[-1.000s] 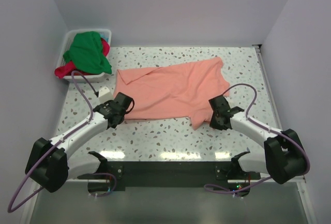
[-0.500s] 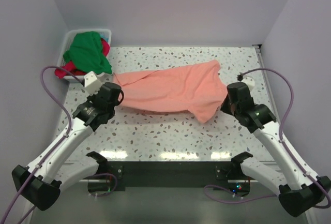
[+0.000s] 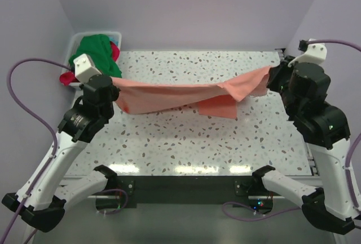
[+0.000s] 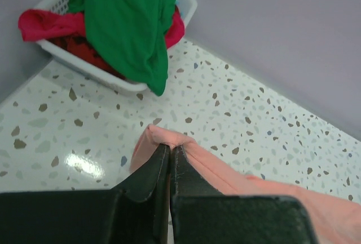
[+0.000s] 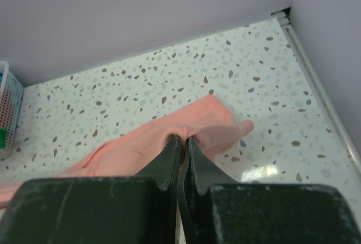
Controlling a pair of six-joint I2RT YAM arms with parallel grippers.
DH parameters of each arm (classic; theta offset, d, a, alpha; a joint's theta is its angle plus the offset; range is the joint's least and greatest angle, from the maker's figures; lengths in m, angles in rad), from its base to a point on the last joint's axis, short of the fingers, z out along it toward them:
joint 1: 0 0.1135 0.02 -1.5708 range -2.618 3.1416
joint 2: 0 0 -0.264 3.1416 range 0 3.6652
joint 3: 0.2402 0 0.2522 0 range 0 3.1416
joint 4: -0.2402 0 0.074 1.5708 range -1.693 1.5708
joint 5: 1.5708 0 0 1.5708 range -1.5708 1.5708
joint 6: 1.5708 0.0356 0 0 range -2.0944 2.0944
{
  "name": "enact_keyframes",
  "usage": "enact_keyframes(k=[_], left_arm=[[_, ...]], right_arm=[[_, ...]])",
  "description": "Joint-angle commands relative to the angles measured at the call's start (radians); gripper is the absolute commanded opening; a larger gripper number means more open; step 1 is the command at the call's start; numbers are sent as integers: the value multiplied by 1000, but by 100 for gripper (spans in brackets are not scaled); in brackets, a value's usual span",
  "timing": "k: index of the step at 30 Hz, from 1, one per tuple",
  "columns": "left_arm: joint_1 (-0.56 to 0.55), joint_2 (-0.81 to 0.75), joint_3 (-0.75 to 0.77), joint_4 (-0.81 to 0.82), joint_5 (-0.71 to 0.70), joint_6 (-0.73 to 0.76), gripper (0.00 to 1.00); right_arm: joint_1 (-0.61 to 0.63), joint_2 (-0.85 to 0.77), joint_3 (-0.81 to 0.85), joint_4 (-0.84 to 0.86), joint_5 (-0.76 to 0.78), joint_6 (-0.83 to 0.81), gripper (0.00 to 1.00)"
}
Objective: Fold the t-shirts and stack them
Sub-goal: Flatten the tshirt out
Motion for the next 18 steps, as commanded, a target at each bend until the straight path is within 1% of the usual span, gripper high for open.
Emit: enact_keyframes(k=[1, 5, 10, 18], left_arm=[[3, -14, 81, 187, -6, 199, 0], [3, 9, 126, 283, 10, 290, 0], [3, 6, 161, 394, 56, 381, 0], [3, -55, 195, 472, 149, 441, 0]], right_arm=[[3, 45, 156, 20, 51, -148, 0], [5, 68, 280, 46, 8, -227, 0], [3, 81, 382, 59, -26, -298, 0], [3, 79, 561, 60, -90, -361, 0]])
